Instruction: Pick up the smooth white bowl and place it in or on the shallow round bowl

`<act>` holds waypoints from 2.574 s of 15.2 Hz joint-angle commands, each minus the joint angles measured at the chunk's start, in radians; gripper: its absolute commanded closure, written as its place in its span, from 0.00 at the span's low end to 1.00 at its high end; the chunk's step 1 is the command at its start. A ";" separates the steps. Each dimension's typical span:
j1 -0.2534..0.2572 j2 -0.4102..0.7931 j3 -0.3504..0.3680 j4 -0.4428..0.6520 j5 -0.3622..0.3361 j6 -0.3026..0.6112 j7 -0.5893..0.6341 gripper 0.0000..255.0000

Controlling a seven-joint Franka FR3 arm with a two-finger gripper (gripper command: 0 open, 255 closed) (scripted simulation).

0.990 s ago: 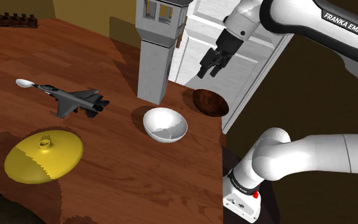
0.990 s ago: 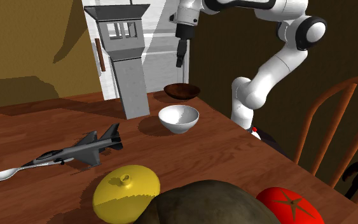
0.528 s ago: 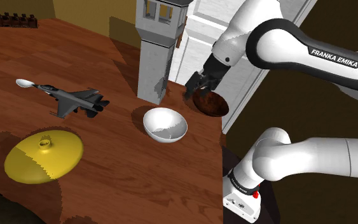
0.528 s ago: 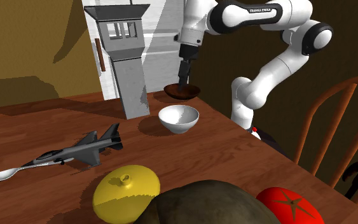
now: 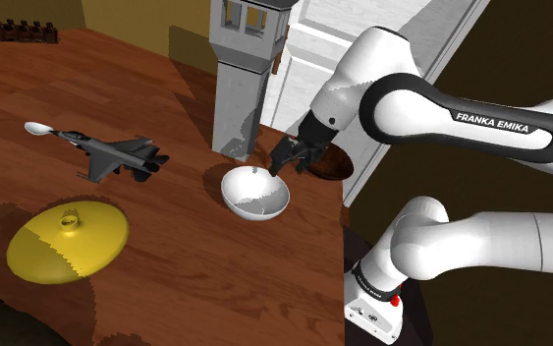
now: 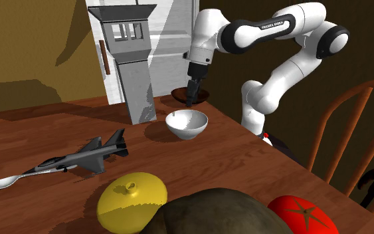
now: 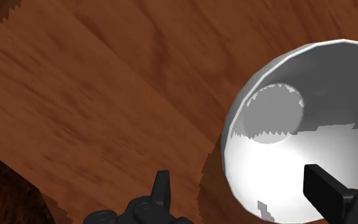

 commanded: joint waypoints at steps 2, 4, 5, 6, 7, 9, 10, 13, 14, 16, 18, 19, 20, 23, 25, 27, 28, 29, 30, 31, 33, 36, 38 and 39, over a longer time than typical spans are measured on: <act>0.004 0.018 0.014 -0.034 0.013 0.053 -0.002 0.00; 0.004 0.018 0.014 -0.034 0.013 0.053 -0.002 0.00; 0.004 0.018 0.014 -0.034 0.013 0.053 -0.002 0.00; 0.004 0.018 0.014 -0.034 0.013 0.053 -0.002 0.00; 0.004 0.018 0.014 -0.034 0.013 0.053 -0.002 0.00; 0.004 0.018 0.014 -0.034 0.013 0.053 -0.002 0.00; 0.004 0.018 0.014 -0.034 0.013 0.053 -0.002 0.00; 0.004 0.018 0.014 -0.034 0.013 0.053 -0.002 1.00; 0.004 0.018 0.014 -0.034 0.013 0.053 -0.002 1.00; 0.004 0.018 0.014 -0.034 0.013 0.053 -0.002 1.00; 0.004 0.018 0.014 -0.034 0.013 0.053 -0.002 1.00; 0.004 0.018 0.014 -0.034 0.013 0.053 -0.002 1.00; 0.004 0.018 0.014 -0.034 0.013 0.053 -0.002 1.00; 0.000 0.014 0.006 0.004 0.003 0.012 0.003 1.00; -0.003 0.013 0.001 0.030 -0.004 -0.014 0.007 1.00; -0.006 0.013 -0.004 0.056 -0.010 -0.041 0.010 1.00; -0.008 0.014 -0.006 0.070 -0.013 -0.053 0.012 1.00; -0.009 0.015 -0.008 0.083 -0.016 -0.066 0.014 1.00; -0.010 0.016 -0.011 0.097 -0.018 -0.079 0.016 1.00; -0.011 0.017 -0.013 0.111 -0.021 -0.092 0.017 1.00; -0.014 0.020 -0.017 0.139 -0.027 -0.117 0.021 1.00; -0.017 0.026 -0.024 0.182 -0.034 -0.153 0.026 1.00; -0.020 0.031 -0.027 0.212 -0.039 -0.178 0.029 1.00; -0.021 0.034 -0.029 0.227 -0.041 -0.190 0.031 1.00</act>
